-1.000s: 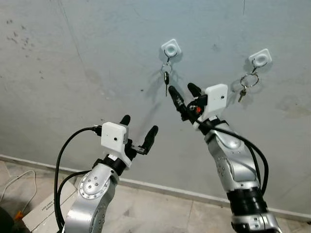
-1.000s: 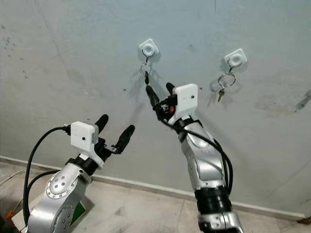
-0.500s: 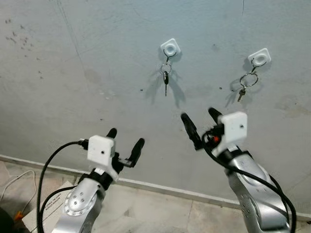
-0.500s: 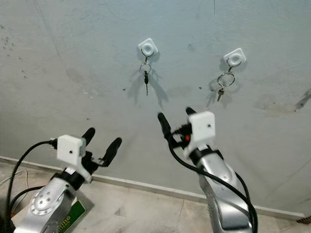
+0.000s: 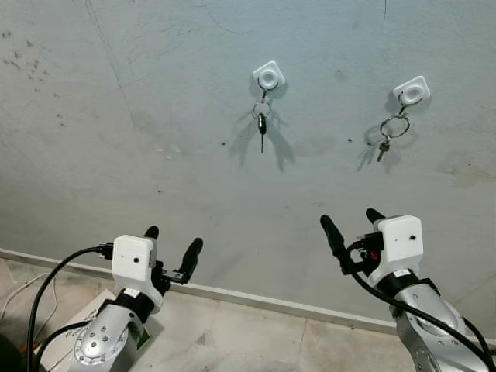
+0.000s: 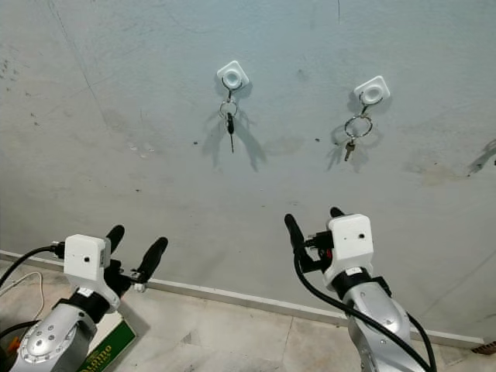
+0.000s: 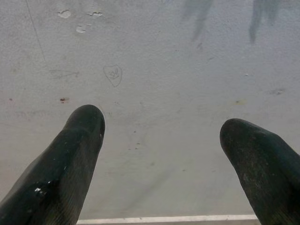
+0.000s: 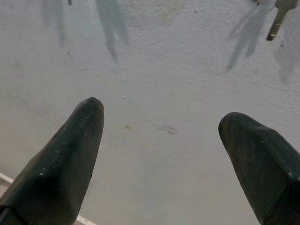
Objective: Hang keys on a hook
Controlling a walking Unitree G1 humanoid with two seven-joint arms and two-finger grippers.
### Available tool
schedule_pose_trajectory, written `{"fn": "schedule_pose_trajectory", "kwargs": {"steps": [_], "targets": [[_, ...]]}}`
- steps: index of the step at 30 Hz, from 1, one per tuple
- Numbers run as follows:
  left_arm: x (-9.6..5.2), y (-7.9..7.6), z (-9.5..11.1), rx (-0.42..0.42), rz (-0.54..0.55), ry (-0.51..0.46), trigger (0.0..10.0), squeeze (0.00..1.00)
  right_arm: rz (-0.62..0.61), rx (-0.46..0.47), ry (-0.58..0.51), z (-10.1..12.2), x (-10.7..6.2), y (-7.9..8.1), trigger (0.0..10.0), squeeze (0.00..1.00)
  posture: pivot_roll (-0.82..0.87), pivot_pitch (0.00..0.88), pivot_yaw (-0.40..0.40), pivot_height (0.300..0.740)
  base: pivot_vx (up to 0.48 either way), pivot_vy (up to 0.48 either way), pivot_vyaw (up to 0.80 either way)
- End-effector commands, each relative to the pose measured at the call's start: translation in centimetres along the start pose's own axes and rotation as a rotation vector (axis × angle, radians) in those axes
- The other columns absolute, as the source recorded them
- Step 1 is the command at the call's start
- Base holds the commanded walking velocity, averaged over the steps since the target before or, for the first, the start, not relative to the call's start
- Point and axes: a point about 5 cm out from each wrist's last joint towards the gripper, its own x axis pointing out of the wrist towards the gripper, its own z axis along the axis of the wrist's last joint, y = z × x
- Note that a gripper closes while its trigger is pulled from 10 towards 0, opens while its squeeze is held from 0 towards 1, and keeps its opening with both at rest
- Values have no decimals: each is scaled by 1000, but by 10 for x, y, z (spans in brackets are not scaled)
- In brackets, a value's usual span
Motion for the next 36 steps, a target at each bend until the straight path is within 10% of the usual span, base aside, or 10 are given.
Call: {"fn": "schedule_pose_trajectory", "kwargs": {"steps": [1, 36], "targets": [[3, 4, -1, 4, 32, 18, 10000, 0, -3, 11, -11, 5, 2, -1, 10000, 0, 19, 26, 25, 740, 0, 0, 0], [15, -9, 7, -47, -27, 8, 10000, 0, 34, 63, 23, 5, 12, 8, 10000, 0, 11, 51, 22, 740, 0, 0, -312]]}}
